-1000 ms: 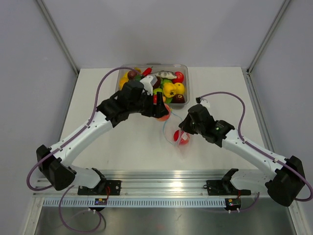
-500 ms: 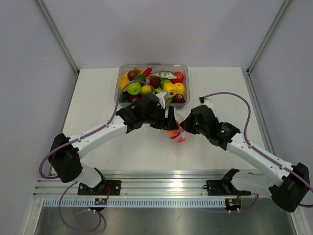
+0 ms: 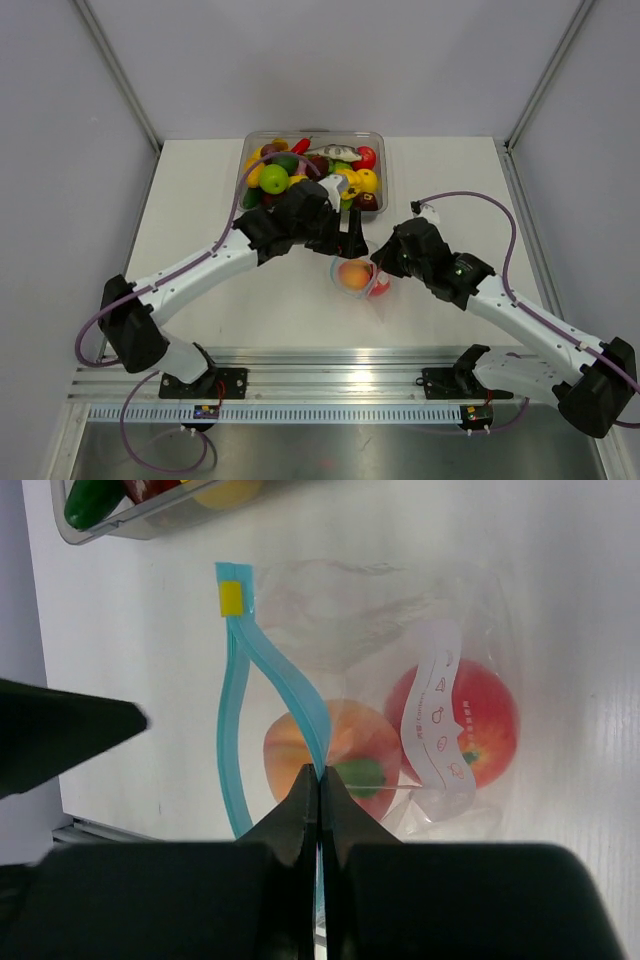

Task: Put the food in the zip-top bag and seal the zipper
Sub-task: Place the fake fruit in the zipper food storage bag, then adjust the zipper food storage bag at the center of the board.

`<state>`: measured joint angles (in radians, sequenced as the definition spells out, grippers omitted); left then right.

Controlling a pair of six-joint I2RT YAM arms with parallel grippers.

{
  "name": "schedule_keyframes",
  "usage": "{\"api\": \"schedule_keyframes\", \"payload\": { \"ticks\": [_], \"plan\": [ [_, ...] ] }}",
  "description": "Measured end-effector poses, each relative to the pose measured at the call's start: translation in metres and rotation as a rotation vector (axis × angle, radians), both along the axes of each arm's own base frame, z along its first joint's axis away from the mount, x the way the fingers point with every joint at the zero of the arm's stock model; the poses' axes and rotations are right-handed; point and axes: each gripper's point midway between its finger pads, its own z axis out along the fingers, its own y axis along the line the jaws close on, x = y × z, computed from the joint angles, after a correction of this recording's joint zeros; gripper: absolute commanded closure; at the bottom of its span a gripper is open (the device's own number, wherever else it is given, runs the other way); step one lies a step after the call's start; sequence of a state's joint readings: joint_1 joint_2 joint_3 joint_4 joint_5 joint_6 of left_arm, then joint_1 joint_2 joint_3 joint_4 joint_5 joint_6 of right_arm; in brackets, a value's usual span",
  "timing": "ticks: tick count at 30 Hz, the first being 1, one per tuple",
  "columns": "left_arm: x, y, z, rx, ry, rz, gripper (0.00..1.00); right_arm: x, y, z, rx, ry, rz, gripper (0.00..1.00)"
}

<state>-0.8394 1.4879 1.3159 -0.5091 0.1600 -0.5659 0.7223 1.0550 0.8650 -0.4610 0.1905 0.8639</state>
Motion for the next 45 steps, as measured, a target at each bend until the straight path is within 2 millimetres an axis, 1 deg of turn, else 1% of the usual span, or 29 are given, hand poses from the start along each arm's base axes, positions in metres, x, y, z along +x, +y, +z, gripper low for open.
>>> {"api": "schedule_keyframes", "payload": {
  "ticks": [1,2,5,6,8,10,11,15,18,20,23,25,27,31,33,35,36,39,40,42,43,45],
  "plan": [
    [0.0,0.003,0.011,-0.006,-0.027,0.001,0.15,0.0,0.0,-0.001,-0.002,0.002,0.0,1.0],
    [0.001,0.007,0.022,-0.014,-0.053,0.006,0.21,-0.001,0.0,-0.002,-0.002,0.003,0.0,1.0],
    [0.006,0.02,0.053,-0.044,-0.126,0.026,0.29,-0.001,0.0,-0.003,-0.004,0.006,0.002,1.0],
    [0.01,0.027,0.062,-0.055,-0.146,0.043,0.29,-0.001,0.0,-0.003,-0.003,0.007,0.004,1.0],
    [0.022,0.042,0.069,-0.059,-0.165,0.084,0.29,-0.003,0.002,-0.003,0.004,0.011,0.018,1.0],
    [0.037,0.06,0.067,-0.044,-0.162,0.143,0.29,-0.005,0.005,-0.002,0.017,0.011,0.033,1.0],
    [0.046,0.07,0.063,-0.034,-0.155,0.175,0.29,-0.006,0.006,-0.001,0.025,0.01,0.041,1.0],
    [0.07,0.112,0.036,0.038,-0.105,0.305,0.3,-0.009,0.007,0.004,0.045,0.0,0.054,1.0],
    [0.088,0.137,0.019,0.109,-0.08,0.396,0.29,-0.011,0.008,0.006,0.054,-0.002,0.062,1.0],
    [0.096,0.146,0.007,0.163,-0.062,0.432,0.29,-0.011,0.008,0.006,0.055,-0.001,0.066,1.0],
    [0.1,0.141,-0.005,0.185,-0.034,0.422,0.29,-0.012,0.008,0.005,0.053,0.0,0.069,1.0],
    [0.096,0.135,-0.008,0.18,-0.023,0.398,0.28,-0.012,0.008,0.005,0.051,0.0,0.071,1.0],
    [0.088,0.123,-0.007,0.153,-0.024,0.363,0.26,-0.012,0.008,0.005,0.048,0.0,0.073,1.0],
    [0.055,0.097,-0.015,0.092,0.002,0.251,0.21,-0.011,0.009,0.002,0.041,0.007,0.074,1.0],
    [0.035,0.09,-0.023,0.072,0.032,0.199,0.2,-0.011,0.009,0.001,0.04,0.008,0.074,1.0],
    [0.02,0.085,-0.033,0.06,0.056,0.16,0.21,-0.011,0.009,0.001,0.039,0.009,0.074,1.0],
    [0.014,0.082,-0.038,0.057,0.068,0.141,0.25,-0.011,0.009,0.001,0.039,0.009,0.074,1.0],
    [-0.001,0.072,-0.052,0.049,0.099,0.099,0.31,-0.011,0.009,0.0,0.038,0.01,0.074,1.0],
    [-0.006,0.069,-0.058,0.048,0.112,0.085,0.36,-0.011,0.009,0.0,0.038,0.01,0.074,1.0],
    [-0.019,0.063,-0.068,0.044,0.139,0.058,0.42,-0.011,0.009,0.0,0.038,0.011,0.074,1.0],
    [-0.024,0.06,-0.072,0.043,0.151,0.047,0.49,-0.011,0.009,0.0,0.038,0.01,0.074,1.0],
    [-0.033,0.054,-0.077,0.044,0.17,0.027,0.6,-0.011,0.009,0.0,0.038,0.011,0.074,1.0]
  ]
}}
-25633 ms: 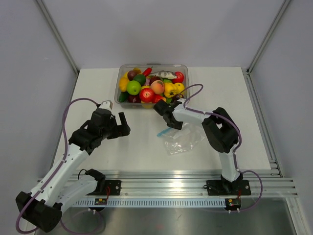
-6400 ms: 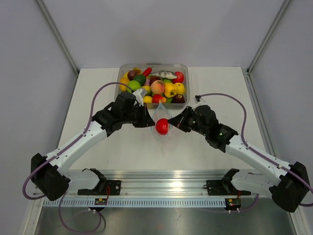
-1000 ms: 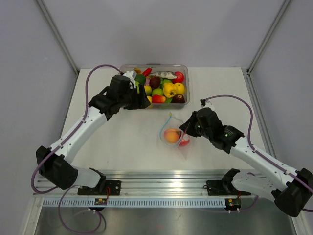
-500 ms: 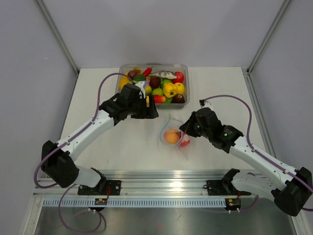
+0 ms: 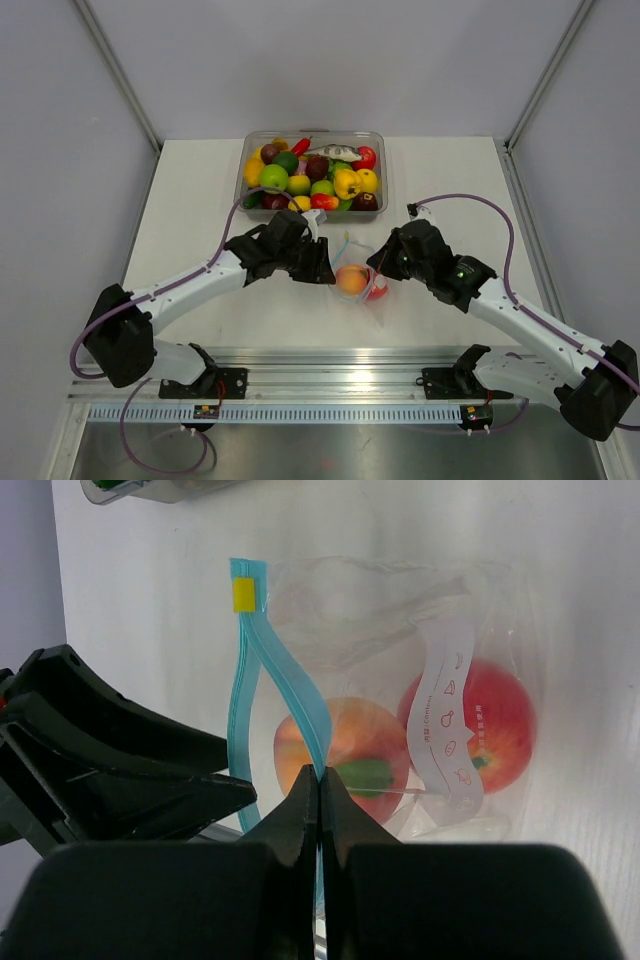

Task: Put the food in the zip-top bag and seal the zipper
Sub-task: Adjust the zipper food storage bag at the center of the board.

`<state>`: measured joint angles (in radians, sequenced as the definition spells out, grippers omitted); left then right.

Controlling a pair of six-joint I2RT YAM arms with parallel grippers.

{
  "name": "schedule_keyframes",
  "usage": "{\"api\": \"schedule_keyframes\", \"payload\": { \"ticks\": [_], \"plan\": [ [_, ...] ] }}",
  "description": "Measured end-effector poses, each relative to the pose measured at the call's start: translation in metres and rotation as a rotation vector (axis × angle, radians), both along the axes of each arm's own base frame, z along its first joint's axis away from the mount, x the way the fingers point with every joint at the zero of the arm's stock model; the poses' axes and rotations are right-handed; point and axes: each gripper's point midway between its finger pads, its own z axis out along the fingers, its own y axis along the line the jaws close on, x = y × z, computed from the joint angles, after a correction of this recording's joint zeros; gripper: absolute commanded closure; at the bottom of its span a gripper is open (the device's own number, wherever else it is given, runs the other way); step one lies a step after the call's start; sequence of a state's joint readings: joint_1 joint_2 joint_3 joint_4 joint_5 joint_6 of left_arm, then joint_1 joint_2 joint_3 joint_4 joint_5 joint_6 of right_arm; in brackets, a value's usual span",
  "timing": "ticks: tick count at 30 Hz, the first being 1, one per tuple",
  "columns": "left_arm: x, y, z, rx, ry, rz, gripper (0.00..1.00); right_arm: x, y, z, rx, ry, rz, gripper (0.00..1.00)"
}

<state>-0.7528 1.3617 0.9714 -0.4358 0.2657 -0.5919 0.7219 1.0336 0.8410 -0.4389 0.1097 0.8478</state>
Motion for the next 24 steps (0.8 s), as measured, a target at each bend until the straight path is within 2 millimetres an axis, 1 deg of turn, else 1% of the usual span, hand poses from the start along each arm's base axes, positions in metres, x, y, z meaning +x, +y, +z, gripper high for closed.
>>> {"api": "schedule_keyframes", "payload": {
  "ticks": [1,3,5,7,9,11,12,14,15,16,17,19,21,22,23,24],
  "plan": [
    [-0.001,-0.003,-0.001,-0.003,0.003,-0.004,0.8,0.0,0.0,0.0,-0.001,0.001,0.0,1.0],
    [-0.001,-0.006,0.001,-0.013,0.003,-0.001,0.98,0.0,0.0,-0.001,-0.001,0.001,0.0,1.0],
    [0.0,-0.007,0.004,-0.014,-0.003,-0.004,1.0,0.0,0.0,-0.001,-0.003,0.003,0.001,1.0],
    [0.001,-0.009,0.013,-0.017,-0.01,-0.007,1.0,-0.002,0.0,0.002,-0.009,0.011,0.007,1.0],
    [0.005,-0.015,0.033,-0.044,-0.038,-0.011,1.0,-0.002,0.001,0.012,0.0,0.002,0.017,1.0],
    [0.006,-0.019,0.054,-0.084,-0.079,-0.018,1.0,-0.002,0.002,0.027,0.023,-0.028,0.023,1.0],
    [0.005,-0.019,0.062,-0.099,-0.095,-0.02,1.0,-0.002,0.001,0.034,0.035,-0.045,0.023,1.0],
    [0.004,-0.02,0.072,-0.123,-0.119,-0.022,1.0,-0.003,-0.001,0.04,0.047,-0.066,0.021,1.0],
    [0.005,-0.021,0.071,-0.124,-0.119,-0.023,1.0,-0.003,-0.001,0.039,0.043,-0.065,0.019,1.0],
    [0.007,-0.023,0.064,-0.114,-0.108,-0.023,1.0,-0.001,0.0,0.033,0.032,-0.056,0.016,1.0],
    [0.009,-0.026,0.055,-0.099,-0.091,-0.026,1.0,0.002,0.002,0.022,0.01,-0.033,0.013,1.0],
    [0.012,-0.033,0.021,-0.053,-0.027,-0.034,1.0,0.007,0.005,-0.009,-0.054,0.038,0.012,1.0],
    [0.004,-0.031,-0.017,0.015,0.052,-0.043,1.0,0.007,0.007,-0.046,-0.122,0.119,0.015,1.0],
    [-0.003,-0.027,-0.028,0.043,0.08,-0.048,1.0,0.003,0.005,-0.061,-0.149,0.152,0.017,1.0],
    [-0.011,-0.023,-0.035,0.068,0.106,-0.058,1.0,-0.004,0.001,-0.071,-0.171,0.177,0.019,1.0],
    [-0.017,-0.022,-0.033,0.075,0.113,-0.069,1.0,-0.009,-0.003,-0.072,-0.179,0.186,0.021,1.0]
  ]
}}
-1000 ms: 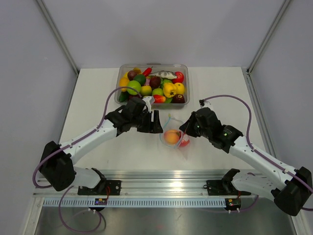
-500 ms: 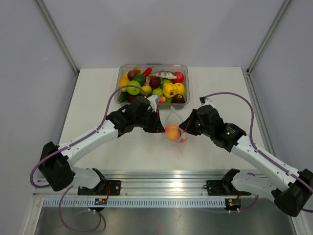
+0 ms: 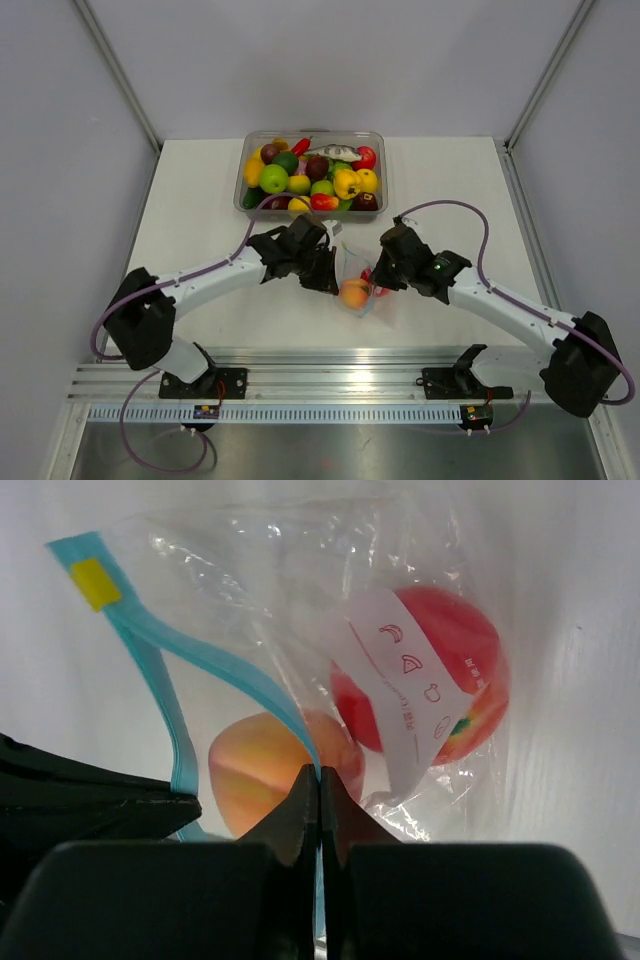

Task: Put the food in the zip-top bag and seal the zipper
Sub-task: Adjust the zipper food storage bag at the center of the board.

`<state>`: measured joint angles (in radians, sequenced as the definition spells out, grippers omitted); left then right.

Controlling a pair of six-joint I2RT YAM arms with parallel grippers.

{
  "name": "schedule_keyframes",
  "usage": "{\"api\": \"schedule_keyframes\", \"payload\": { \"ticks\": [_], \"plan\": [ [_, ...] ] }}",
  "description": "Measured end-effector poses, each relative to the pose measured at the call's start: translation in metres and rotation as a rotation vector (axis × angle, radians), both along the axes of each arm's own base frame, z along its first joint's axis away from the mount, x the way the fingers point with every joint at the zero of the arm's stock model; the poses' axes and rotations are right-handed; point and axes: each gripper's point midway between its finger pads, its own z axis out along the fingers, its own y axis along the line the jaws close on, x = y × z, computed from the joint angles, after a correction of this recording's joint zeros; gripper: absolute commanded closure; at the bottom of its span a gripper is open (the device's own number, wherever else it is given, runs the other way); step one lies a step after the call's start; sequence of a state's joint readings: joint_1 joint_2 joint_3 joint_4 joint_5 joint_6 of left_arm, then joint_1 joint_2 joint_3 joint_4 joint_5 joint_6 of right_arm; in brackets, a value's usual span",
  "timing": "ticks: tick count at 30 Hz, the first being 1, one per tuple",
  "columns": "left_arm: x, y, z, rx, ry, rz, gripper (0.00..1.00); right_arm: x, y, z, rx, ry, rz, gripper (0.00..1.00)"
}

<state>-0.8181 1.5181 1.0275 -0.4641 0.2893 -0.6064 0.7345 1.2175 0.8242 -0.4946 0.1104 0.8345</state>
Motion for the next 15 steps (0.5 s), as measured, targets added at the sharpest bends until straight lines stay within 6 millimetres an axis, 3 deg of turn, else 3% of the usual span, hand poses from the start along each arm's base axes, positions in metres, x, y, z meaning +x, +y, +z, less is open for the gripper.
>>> {"api": "schedule_keyframes", "payload": {
  "ticks": [2,6,8,10,15],
  "plan": [
    [-0.003,-0.002,0.016,-0.028,-0.027,-0.017,1.0,-0.003,-0.003,0.015,0.021,-0.029,0.002,1.0],
    [0.006,-0.014,0.076,-0.151,-0.149,-0.027,1.0,0.001,0.002,0.072,0.127,-0.156,0.009,1.0],
    [0.011,-0.019,0.096,-0.195,-0.19,-0.026,1.0,0.003,0.004,0.096,0.174,-0.211,0.013,1.0],
    [0.014,-0.023,0.099,-0.204,-0.199,-0.027,1.0,0.002,0.006,0.104,0.19,-0.228,0.018,1.0],
    [0.007,-0.026,0.072,-0.133,-0.143,-0.043,1.0,-0.004,0.014,0.096,0.176,-0.204,0.053,1.0]
  ]
}}
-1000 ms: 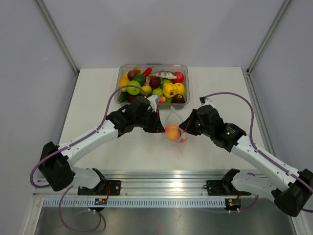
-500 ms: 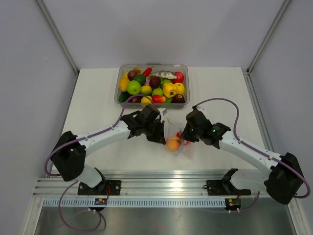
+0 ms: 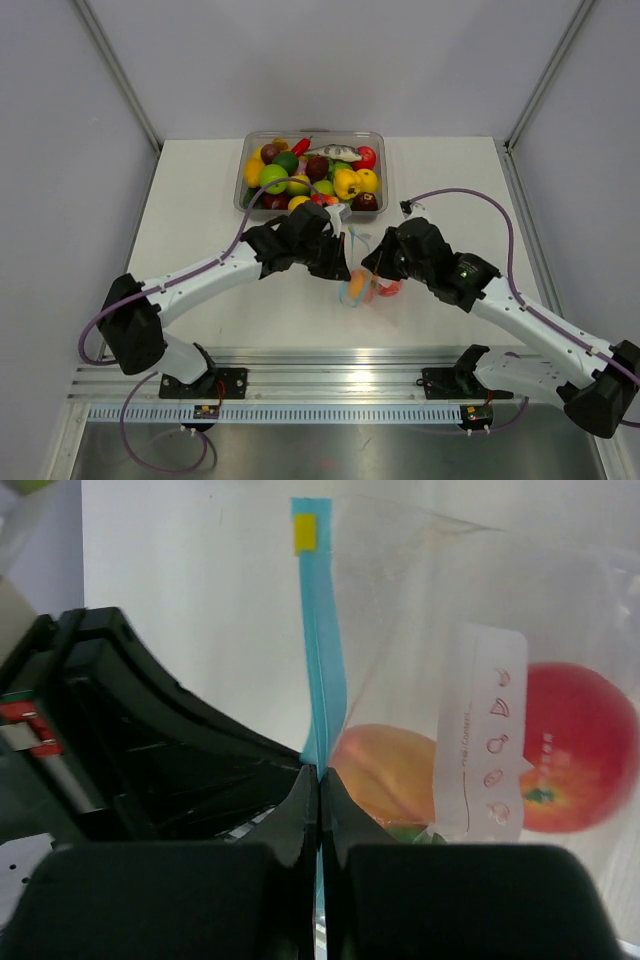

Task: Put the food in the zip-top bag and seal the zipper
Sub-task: Adjust the zipper food storage bag at the center of the board.

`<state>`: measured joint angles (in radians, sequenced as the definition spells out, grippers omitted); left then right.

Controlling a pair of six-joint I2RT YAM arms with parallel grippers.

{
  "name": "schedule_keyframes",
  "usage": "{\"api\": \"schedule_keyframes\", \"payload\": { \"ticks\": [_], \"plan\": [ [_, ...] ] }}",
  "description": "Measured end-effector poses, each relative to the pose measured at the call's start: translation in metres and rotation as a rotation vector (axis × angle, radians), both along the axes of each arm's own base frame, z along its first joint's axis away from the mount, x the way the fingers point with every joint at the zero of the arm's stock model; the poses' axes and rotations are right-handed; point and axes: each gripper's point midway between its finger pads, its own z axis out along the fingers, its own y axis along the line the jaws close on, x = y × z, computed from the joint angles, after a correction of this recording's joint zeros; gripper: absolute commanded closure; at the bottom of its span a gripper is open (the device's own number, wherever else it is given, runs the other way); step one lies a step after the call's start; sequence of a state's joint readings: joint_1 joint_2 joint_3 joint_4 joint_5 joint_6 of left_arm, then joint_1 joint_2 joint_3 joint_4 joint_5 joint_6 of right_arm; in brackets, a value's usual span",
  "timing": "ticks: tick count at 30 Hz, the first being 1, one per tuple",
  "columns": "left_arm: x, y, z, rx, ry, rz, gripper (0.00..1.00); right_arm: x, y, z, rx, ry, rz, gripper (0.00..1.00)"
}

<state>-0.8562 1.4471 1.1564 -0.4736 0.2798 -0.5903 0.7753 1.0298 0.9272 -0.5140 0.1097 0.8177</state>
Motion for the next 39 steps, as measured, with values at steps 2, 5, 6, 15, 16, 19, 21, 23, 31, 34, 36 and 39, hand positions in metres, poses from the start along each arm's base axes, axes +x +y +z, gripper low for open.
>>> {"api": "schedule_keyframes", "payload": {
  "ticks": [2,5,6,15,16,19,21,23,31,34,36,39],
  "plan": [
    [-0.003,-0.001,-0.011,0.034,0.015,-0.009,1.0,-0.004,0.006,0.001,0.008,0.001,0.025,1.0],
    [-0.005,-0.002,-0.026,0.083,0.033,-0.014,1.0,-0.007,0.015,0.007,0.036,-0.015,0.058,1.0],
    [-0.005,-0.002,-0.031,0.095,0.037,-0.016,1.0,-0.007,0.018,0.009,0.047,-0.023,0.066,1.0],
    [-0.011,-0.006,-0.029,0.087,0.036,-0.034,1.0,-0.008,0.019,-0.002,0.037,-0.014,0.063,1.0],
    [-0.01,-0.005,-0.022,0.074,0.024,-0.031,1.0,-0.008,0.017,-0.005,0.03,-0.011,0.058,1.0],
    [-0.009,-0.002,-0.002,0.034,-0.02,-0.018,1.0,-0.007,0.011,-0.013,0.001,0.002,0.035,1.0],
    [-0.007,-0.001,0.006,0.016,-0.039,-0.009,1.0,-0.007,0.008,-0.017,-0.018,0.009,0.019,1.0],
    [-0.006,-0.002,0.008,0.007,-0.042,-0.005,1.0,-0.005,0.002,-0.025,-0.052,0.024,-0.01,1.0],
    [-0.006,-0.003,-0.001,0.016,-0.022,0.001,1.0,-0.012,-0.017,-0.036,-0.203,0.064,-0.074,0.37],
    [-0.006,-0.003,-0.004,0.021,-0.018,0.001,1.0,-0.015,-0.009,-0.013,-0.2,0.016,-0.062,0.42],
    [-0.005,-0.003,-0.004,0.021,-0.017,0.002,1.0,-0.018,-0.001,0.004,-0.182,-0.023,-0.048,0.52],
    [-0.004,-0.003,-0.005,0.021,-0.017,0.003,1.0,-0.022,0.007,0.018,-0.147,-0.05,-0.029,0.87]
  ]
}}
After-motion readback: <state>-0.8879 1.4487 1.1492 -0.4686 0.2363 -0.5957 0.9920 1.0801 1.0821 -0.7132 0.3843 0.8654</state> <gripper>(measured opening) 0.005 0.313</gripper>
